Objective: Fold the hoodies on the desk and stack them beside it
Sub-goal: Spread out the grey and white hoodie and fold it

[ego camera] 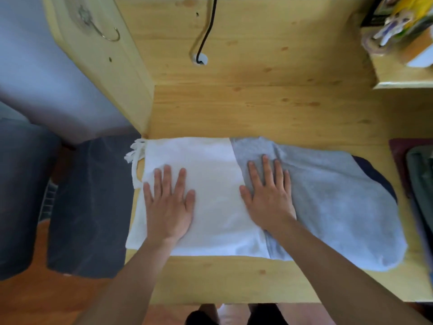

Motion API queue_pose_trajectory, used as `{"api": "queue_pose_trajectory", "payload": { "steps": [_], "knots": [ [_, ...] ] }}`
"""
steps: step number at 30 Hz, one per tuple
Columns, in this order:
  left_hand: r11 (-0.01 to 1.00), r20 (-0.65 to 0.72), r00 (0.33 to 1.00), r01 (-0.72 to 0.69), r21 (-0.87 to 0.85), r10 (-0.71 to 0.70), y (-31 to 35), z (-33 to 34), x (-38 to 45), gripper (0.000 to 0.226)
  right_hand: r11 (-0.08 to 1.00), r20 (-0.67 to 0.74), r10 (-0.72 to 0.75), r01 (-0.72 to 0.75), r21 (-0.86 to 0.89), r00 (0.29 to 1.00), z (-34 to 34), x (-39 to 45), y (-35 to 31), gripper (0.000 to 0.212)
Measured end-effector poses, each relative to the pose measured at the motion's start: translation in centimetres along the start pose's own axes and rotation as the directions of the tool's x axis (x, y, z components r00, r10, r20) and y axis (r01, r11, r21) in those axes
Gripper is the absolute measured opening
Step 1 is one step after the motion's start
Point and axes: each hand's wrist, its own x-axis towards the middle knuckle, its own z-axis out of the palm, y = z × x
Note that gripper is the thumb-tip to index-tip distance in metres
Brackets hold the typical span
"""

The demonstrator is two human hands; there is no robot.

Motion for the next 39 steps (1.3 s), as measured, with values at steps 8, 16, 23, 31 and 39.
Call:
{"api": "queue_pose_trajectory", "payload": {
  "steps": [8, 16, 23, 31, 39],
  "knots": [
    [0.919, 0.049, 0.935, 0.353, -0.173, -0.350, -4.1, -1.5, -8.3, 0.061, 0.998, 0.008, -0.066, 0.066, -0.021, 0.998, -0.1, -2.0, 0.1, 0.071],
    [0.682, 0.357, 0.783, 0.621, -0.386, -0.510, -2.3, -6.4, -9.1, 0.070, 1.000, 0.112, -0.016, 0.016, 0.003, 0.994, -2.1, -3.3, -0.8, 0.077],
    [-0.267, 0.818, 0.560, 0.774, -0.573, -0.131, -6.1, -9.7, -7.1, 0.042, 0.995, 0.039, 0.097, -0.098, 0.029, 0.995, -1.5, -10.3, -2.1, 0.069],
    [-0.550, 0.666, 0.744, 0.535, -0.641, -0.052, -5.6, -14.9, -8.5, 0.036, 0.921, 0.404, -0.007, -0.152, 0.359, 0.915, -3.6, -7.9, -6.4, 0.072],
    [0.211, 0.168, 0.984, 0.154, -0.965, 0.052, 14.2, -20.7, -8.7, 0.056, -0.140, 0.489, 0.026, -0.481, 0.865, 0.872, -13.4, -9.2, 8.5, 0.032]
  ]
}}
